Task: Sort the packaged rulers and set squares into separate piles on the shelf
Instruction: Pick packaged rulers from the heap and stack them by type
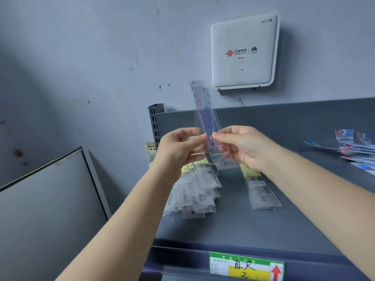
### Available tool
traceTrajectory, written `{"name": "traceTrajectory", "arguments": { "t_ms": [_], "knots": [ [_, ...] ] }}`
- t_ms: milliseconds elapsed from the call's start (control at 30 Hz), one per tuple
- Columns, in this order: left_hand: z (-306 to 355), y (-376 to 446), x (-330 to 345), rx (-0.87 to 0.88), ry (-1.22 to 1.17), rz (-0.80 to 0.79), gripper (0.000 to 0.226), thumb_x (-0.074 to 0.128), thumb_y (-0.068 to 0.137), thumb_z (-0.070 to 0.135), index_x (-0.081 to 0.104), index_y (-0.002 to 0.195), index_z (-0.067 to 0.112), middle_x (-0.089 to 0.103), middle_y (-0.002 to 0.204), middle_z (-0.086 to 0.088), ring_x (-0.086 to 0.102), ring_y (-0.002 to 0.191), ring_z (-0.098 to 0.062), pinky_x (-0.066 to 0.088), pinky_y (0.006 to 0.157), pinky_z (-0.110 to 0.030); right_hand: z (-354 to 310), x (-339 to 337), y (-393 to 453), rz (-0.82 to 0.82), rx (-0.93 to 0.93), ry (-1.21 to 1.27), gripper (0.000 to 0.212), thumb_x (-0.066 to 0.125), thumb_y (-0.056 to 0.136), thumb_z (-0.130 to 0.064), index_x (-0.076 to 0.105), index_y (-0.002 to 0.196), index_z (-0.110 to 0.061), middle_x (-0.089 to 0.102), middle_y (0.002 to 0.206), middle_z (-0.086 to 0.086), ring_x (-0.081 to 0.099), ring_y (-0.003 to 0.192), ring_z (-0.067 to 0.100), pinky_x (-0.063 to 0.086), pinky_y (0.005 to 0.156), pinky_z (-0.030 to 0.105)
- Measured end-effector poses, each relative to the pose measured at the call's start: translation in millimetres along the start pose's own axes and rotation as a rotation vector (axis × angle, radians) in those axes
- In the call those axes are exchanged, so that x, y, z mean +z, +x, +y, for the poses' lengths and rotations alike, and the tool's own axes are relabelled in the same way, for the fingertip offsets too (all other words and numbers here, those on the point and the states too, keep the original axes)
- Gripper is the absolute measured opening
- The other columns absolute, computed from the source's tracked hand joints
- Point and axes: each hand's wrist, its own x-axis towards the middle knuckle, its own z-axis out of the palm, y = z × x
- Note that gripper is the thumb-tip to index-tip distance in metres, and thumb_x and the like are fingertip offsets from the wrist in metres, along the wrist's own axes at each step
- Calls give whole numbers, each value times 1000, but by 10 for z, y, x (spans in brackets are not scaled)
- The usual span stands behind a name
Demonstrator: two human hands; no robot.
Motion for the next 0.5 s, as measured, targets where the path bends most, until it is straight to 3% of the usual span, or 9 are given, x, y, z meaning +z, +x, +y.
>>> {"name": "traceTrajectory", "arguments": {
  "t_ms": [100,233,333,500],
  "knots": [
    [-18,-35,179,30,35,-53,15,71,77,4,61,87,8,71,70,-3,68,58,-12,54,49,-21,14,-111,-53,110,-54,-134,24,77,74,-29,57,69,-17,59,66,3,49,61,20,42,60,31],
    [-12,-43,366,38,45,-108,15,71,76,0,62,87,5,70,67,-3,69,59,-12,56,51,-23,-36,-283,-172,141,-90,-202,28,73,79,-32,52,70,-16,44,51,-5,34,44,11,29,43,21],
    [29,-9,461,84,119,-126,17,70,77,-4,62,88,7,70,68,-2,69,58,-13,57,52,-25,-163,-504,-260,179,-61,-110,28,63,85,-38,53,76,-14,48,60,-1,37,39,7,29,37,17],
    [42,101,692,260,489,-113,21,76,73,-2,64,72,16,70,69,-1,66,59,-12,58,64,-29,-403,-996,-403,160,144,76,48,47,89,-55,57,86,-8,64,58,4,52,38,8,38,34,13]
  ]
}}
